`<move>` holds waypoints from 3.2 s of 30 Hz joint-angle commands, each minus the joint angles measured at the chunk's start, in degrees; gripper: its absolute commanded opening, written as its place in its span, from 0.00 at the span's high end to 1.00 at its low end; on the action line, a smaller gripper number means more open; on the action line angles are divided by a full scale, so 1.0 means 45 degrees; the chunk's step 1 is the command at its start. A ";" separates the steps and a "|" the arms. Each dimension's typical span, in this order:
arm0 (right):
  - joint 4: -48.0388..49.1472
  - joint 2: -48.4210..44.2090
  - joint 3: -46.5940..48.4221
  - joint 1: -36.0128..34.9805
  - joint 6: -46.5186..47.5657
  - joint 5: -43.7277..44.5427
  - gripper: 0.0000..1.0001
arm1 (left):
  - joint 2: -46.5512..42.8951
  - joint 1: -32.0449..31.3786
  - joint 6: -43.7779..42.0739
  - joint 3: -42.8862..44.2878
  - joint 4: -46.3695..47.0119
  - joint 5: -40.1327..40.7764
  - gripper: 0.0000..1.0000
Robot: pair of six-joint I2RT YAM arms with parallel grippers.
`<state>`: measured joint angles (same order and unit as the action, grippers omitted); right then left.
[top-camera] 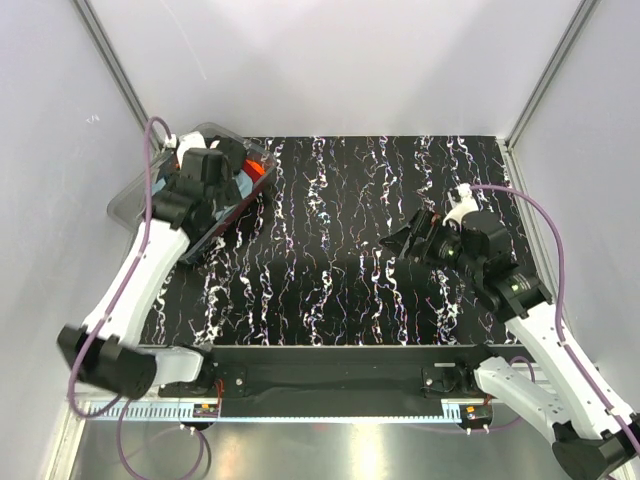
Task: Fold and stack the t-shirts
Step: Grab the tshirt from the pile, then move the tshirt to the center of the board
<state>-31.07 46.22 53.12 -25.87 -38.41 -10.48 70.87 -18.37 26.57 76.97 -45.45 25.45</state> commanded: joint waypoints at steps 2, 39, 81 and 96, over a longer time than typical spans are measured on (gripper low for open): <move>0.1240 -0.0815 -0.0300 -0.0072 0.0353 -0.0991 0.00 | 0.1452 0.1888 -0.0103 0.1098 0.1115 0.0870 0.18; 0.1748 -0.1677 -0.0165 -0.0033 0.1739 0.0844 0.00 | 0.7065 0.4942 -0.1471 0.2953 0.2738 -0.3292 1.00; 0.0926 0.2597 -0.1141 -0.0052 -0.0135 0.1548 0.11 | -0.4985 -0.0390 0.2202 -0.6536 0.2719 -0.9273 1.00; 0.4911 0.9063 -0.2157 -0.0072 -0.2928 0.1528 0.26 | -0.4480 -0.0390 0.0952 -0.7065 0.1838 -0.7706 1.00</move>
<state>-15.40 84.95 43.16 -25.87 -48.21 -3.64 51.11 -20.18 32.38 45.56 -39.79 -10.13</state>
